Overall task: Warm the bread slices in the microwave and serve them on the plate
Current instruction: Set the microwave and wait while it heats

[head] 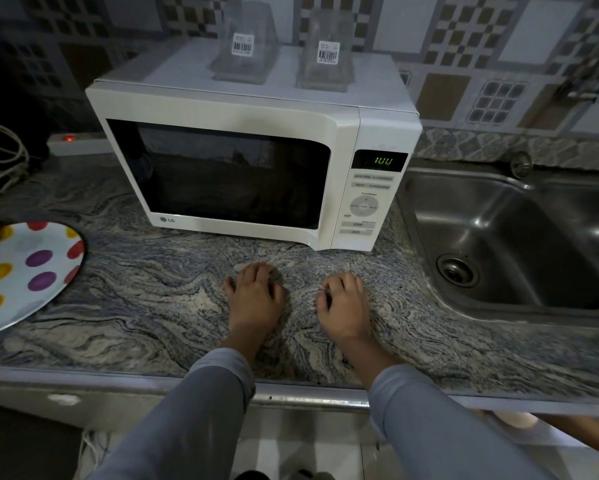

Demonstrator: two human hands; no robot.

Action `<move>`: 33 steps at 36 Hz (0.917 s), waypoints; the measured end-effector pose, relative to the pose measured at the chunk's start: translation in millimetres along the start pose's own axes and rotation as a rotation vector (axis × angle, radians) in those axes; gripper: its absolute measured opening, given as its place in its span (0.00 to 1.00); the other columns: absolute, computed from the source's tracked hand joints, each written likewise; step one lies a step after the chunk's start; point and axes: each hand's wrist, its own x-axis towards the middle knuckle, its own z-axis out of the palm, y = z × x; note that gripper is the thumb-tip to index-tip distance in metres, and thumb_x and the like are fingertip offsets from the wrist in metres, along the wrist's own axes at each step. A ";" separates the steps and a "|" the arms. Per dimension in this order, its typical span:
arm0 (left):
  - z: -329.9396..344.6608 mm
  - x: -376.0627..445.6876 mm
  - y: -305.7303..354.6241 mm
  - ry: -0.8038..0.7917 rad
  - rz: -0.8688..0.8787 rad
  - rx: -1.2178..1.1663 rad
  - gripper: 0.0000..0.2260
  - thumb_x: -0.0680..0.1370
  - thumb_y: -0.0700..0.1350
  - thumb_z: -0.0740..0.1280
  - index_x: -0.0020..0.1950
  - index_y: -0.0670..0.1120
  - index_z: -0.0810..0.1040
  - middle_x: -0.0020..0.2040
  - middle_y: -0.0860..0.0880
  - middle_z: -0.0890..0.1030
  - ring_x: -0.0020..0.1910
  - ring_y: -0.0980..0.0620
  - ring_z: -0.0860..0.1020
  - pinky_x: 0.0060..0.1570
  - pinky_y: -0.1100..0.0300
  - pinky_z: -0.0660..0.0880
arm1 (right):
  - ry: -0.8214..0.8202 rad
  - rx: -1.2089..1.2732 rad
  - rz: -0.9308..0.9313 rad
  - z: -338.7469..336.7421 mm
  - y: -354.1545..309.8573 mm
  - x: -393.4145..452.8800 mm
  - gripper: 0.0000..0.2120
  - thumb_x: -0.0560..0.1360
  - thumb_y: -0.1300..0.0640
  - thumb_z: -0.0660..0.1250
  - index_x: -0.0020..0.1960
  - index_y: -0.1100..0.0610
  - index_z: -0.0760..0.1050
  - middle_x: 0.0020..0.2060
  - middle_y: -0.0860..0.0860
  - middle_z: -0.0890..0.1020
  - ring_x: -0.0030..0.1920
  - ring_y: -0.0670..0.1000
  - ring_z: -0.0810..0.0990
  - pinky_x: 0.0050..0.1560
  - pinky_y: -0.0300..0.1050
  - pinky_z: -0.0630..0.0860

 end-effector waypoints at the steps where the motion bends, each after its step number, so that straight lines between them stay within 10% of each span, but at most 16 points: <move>1: 0.2 0.1 -0.1 -0.001 0.000 -0.001 0.17 0.77 0.48 0.61 0.66 0.48 0.72 0.66 0.46 0.73 0.67 0.46 0.68 0.70 0.42 0.53 | 0.002 0.000 0.000 0.2 0.0 -0.1 0.16 0.70 0.50 0.55 0.45 0.57 0.78 0.44 0.55 0.77 0.47 0.57 0.75 0.47 0.49 0.73; 33: 1.5 1.1 -1.4 -0.022 -0.006 0.007 0.17 0.78 0.49 0.59 0.67 0.49 0.71 0.67 0.47 0.71 0.69 0.47 0.67 0.71 0.42 0.52 | -0.016 0.008 0.003 2.1 1.4 0.5 0.16 0.71 0.50 0.54 0.45 0.58 0.76 0.44 0.55 0.76 0.47 0.58 0.74 0.46 0.50 0.72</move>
